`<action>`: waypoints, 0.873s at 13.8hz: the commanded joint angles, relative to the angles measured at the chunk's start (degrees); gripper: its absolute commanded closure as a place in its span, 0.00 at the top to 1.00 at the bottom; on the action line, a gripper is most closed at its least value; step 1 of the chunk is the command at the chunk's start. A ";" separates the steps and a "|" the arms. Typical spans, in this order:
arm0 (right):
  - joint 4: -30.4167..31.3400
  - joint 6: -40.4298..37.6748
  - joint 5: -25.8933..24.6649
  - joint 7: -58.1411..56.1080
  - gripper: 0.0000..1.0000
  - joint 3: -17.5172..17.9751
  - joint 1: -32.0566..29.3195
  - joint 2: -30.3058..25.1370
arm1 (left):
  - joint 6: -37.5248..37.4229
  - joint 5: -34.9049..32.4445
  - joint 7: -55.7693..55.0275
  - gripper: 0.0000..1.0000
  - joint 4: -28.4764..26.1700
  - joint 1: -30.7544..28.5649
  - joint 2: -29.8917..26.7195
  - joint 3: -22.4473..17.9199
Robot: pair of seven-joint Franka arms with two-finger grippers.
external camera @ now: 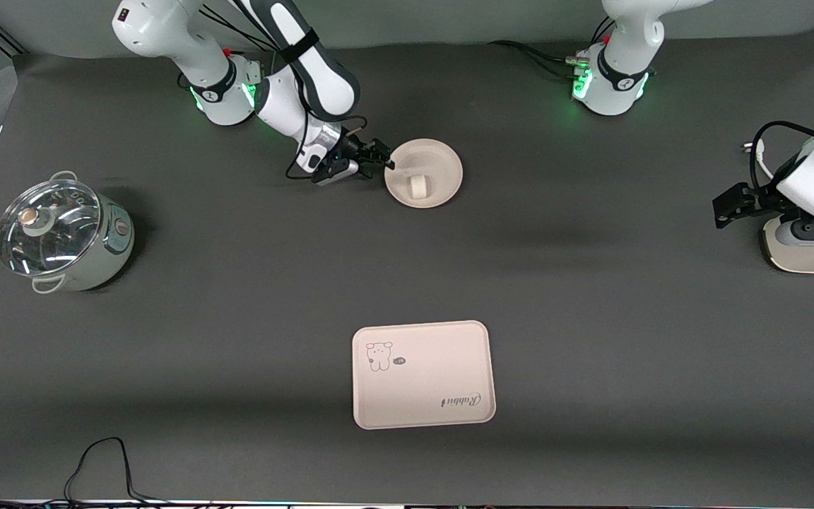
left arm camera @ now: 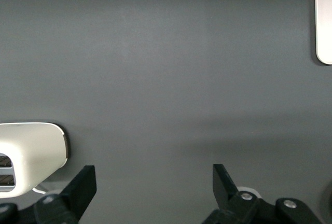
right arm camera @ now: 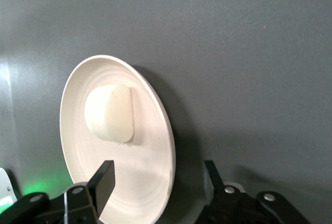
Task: Place bun in plate and plate on tray
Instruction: 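Grasp the rim of the white plate with the right gripper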
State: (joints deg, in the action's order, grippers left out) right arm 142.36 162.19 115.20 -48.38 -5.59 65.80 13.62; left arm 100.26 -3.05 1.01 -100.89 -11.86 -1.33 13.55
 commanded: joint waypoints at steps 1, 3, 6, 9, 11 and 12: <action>-0.94 1.99 3.62 -1.63 0.77 -0.38 3.09 0.88 | -3.56 0.76 0.83 1.00 1.91 -0.80 -0.77 -0.10; -1.29 2.08 5.29 -2.51 0.75 -0.38 3.98 1.41 | -5.25 0.76 0.48 1.00 2.36 -0.80 -0.77 -0.01; -2.96 2.08 8.80 -5.67 0.66 -0.38 4.42 3.07 | -5.69 0.76 1.01 1.00 2.27 -1.76 -0.69 -0.10; -6.12 2.08 11.71 -9.35 0.54 -0.38 4.42 7.29 | -4.81 1.29 1.01 1.00 2.36 -1.86 -0.60 -0.01; -7.09 1.99 13.55 -11.38 0.47 -0.38 4.42 8.09 | -4.55 1.29 1.01 1.00 2.36 -1.77 0.01 0.08; -7.27 1.99 13.74 -12.00 0.32 -0.47 4.42 8.35 | -4.55 1.55 1.01 1.00 2.54 -1.85 0.19 0.08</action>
State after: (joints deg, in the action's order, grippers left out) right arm 137.43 163.13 126.10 -56.90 -5.58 69.49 20.09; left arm 96.06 -2.59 1.06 -98.93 -13.20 -1.37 13.41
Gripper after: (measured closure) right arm 0.524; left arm 0.000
